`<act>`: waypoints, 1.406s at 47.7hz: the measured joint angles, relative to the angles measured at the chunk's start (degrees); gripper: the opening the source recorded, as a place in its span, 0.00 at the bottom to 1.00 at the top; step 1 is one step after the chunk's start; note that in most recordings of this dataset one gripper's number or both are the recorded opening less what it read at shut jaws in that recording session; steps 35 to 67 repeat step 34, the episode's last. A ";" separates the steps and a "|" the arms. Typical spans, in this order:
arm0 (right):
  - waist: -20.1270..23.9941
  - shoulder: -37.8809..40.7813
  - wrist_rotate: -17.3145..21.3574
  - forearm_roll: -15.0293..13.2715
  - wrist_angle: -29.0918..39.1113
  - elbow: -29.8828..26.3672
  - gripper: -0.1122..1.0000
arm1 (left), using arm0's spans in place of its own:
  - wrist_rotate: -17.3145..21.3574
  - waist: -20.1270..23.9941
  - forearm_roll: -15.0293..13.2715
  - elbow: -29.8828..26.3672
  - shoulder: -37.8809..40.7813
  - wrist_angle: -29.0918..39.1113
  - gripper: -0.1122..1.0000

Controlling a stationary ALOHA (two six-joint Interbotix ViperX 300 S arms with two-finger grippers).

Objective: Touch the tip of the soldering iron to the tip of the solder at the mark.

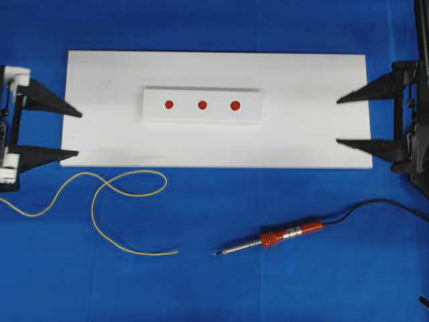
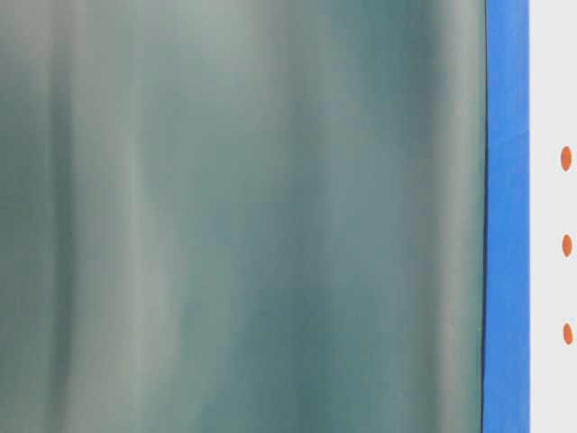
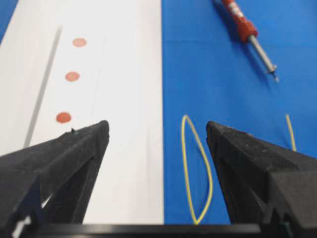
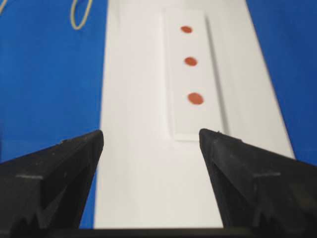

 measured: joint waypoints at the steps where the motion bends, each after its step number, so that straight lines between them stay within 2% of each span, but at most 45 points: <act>1: 0.00 0.26 0.00 0.26 -0.79 0.44 0.73 | 0.00 0.00 -0.09 0.35 -0.62 -0.09 0.77; 10: 0.00 2.99 0.00 0.97 -5.54 2.37 0.73 | 0.09 0.00 -0.09 4.48 -4.13 -0.70 0.77; 19: 0.00 4.92 0.00 1.14 -6.77 2.55 0.73 | 0.09 0.00 0.00 6.50 -5.63 -0.97 0.77; 67: 0.09 5.10 0.00 1.23 -7.03 2.55 0.73 | 0.09 0.00 -0.09 6.77 -6.94 -0.97 0.77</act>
